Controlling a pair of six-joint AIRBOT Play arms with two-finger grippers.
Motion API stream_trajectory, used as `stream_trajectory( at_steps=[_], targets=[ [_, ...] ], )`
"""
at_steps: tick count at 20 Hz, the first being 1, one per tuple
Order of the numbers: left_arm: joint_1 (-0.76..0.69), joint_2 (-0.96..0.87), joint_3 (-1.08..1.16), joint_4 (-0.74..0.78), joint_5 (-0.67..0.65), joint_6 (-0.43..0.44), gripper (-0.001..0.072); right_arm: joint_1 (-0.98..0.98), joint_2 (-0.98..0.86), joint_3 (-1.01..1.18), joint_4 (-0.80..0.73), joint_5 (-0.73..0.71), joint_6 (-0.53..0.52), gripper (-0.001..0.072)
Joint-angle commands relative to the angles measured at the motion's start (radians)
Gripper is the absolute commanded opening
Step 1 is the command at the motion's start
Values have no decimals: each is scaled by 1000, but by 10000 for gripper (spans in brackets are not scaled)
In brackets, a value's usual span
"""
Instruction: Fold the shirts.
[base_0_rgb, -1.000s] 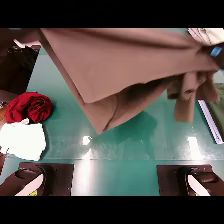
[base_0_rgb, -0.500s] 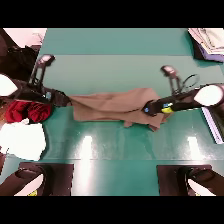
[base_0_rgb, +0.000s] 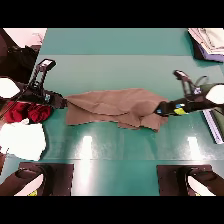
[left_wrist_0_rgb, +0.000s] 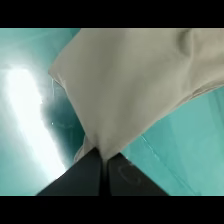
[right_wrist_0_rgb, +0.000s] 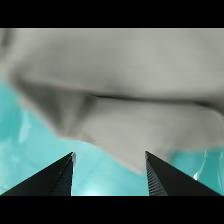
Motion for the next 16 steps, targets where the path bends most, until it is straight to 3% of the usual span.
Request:
stream_trajectory(
  at_steps=[1,3,6,12,13,15,16],
  targets=[
    [0,-1,6,3,11,-5,28,-190,83,-142,10,3,-3,500],
    [0,-1,6,-11,21,-5,28,-235,87,-209,45,-51,-29,441],
    [0,-1,6,-23,23,-6,28,-239,19,-249,198,-126,-100,441],
    [0,-1,6,-23,6,-5,28,-129,-201,-136,217,-203,-101,436],
    [0,-1,6,-23,5,-5,28,-106,-224,-113,216,-217,-101,388],
    [0,-1,6,-23,5,-5,28,-78,-245,-63,208,-230,-101,60],
    [0,-1,11,-23,4,-5,28,-78,-243,-32,207,-229,-101,21]
  ],
)
